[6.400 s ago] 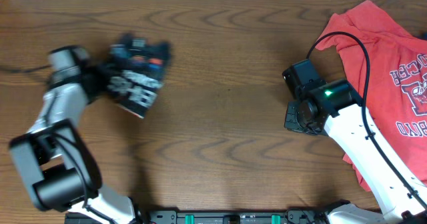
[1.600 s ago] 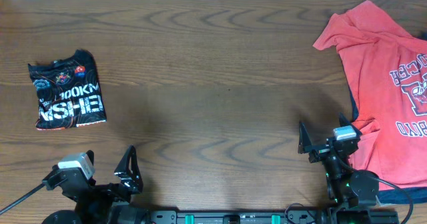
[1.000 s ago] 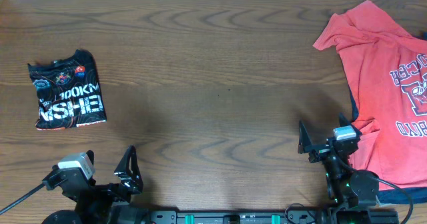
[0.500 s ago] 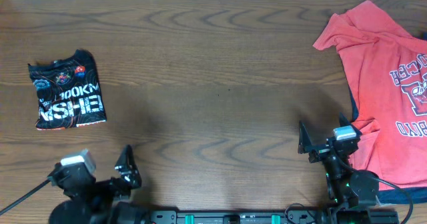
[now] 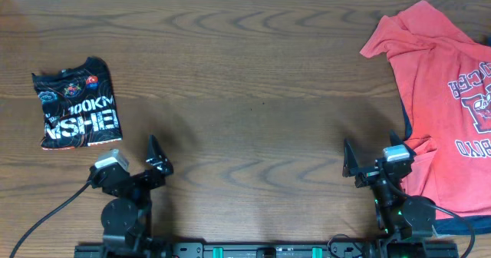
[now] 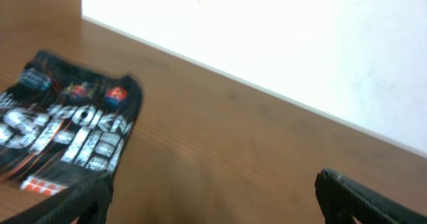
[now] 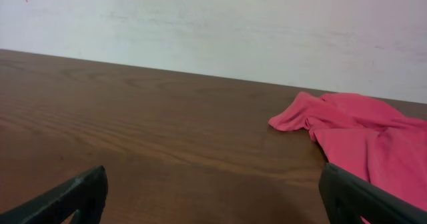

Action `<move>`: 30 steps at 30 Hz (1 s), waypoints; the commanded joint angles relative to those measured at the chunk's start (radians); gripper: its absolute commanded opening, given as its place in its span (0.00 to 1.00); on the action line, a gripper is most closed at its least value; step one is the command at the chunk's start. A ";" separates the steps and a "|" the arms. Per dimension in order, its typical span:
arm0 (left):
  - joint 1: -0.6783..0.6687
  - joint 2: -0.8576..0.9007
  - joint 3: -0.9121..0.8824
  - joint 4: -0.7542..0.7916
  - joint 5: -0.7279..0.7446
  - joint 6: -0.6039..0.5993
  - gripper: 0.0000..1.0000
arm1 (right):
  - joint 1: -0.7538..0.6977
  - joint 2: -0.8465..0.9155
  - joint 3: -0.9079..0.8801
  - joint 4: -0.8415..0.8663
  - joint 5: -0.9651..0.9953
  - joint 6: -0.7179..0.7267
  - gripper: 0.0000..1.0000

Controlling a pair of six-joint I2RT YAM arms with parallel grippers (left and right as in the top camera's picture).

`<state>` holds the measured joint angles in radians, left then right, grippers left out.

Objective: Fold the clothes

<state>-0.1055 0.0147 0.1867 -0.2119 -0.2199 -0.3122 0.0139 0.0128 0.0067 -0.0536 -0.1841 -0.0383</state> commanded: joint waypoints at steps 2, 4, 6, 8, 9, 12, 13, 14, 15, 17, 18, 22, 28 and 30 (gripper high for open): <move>0.005 -0.013 -0.136 0.203 -0.017 0.015 0.98 | -0.009 -0.005 -0.001 -0.003 -0.008 -0.015 0.99; 0.006 -0.013 -0.182 0.262 -0.010 0.003 0.98 | -0.009 -0.005 -0.001 -0.003 -0.008 -0.015 0.99; 0.007 -0.013 -0.183 0.241 -0.006 0.000 0.98 | -0.009 -0.005 -0.001 -0.003 -0.008 -0.015 0.99; 0.007 -0.013 -0.183 0.230 -0.005 0.000 0.98 | -0.009 -0.005 -0.001 -0.003 -0.008 -0.015 0.99; 0.011 -0.013 -0.183 0.220 -0.005 0.000 0.98 | -0.009 -0.005 -0.001 -0.003 -0.008 -0.015 0.99; 0.027 -0.013 -0.183 0.177 -0.005 0.000 0.98 | -0.009 -0.005 -0.001 -0.003 -0.008 -0.015 0.99; 0.035 -0.013 -0.183 0.161 -0.005 0.000 0.98 | -0.009 -0.005 -0.001 -0.003 -0.008 -0.015 0.99; 0.043 -0.013 -0.183 0.161 -0.005 0.000 0.98 | -0.009 -0.005 -0.001 -0.003 -0.008 -0.015 0.99; 0.051 -0.013 -0.183 0.164 -0.005 0.000 0.98 | -0.009 -0.005 -0.001 -0.003 -0.008 -0.015 0.99; 0.066 -0.013 -0.183 0.163 -0.005 0.000 0.98 | -0.009 -0.005 -0.001 -0.003 -0.008 -0.015 0.99; 0.070 -0.013 -0.183 0.163 -0.005 0.000 0.98 | -0.009 -0.005 -0.001 -0.003 -0.008 -0.015 0.99; 0.071 -0.011 -0.183 0.163 -0.005 0.000 0.98 | -0.009 -0.005 -0.001 -0.003 -0.008 -0.015 0.99; 0.071 -0.011 -0.183 0.163 -0.005 0.000 0.98 | -0.009 -0.005 -0.001 -0.003 -0.008 -0.015 0.99; 0.071 -0.011 -0.183 0.163 -0.005 0.000 0.98 | -0.009 -0.005 -0.001 -0.003 -0.008 -0.015 0.99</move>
<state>-0.0399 0.0101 0.0177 -0.0029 -0.2157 -0.3141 0.0139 0.0124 0.0067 -0.0540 -0.1841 -0.0383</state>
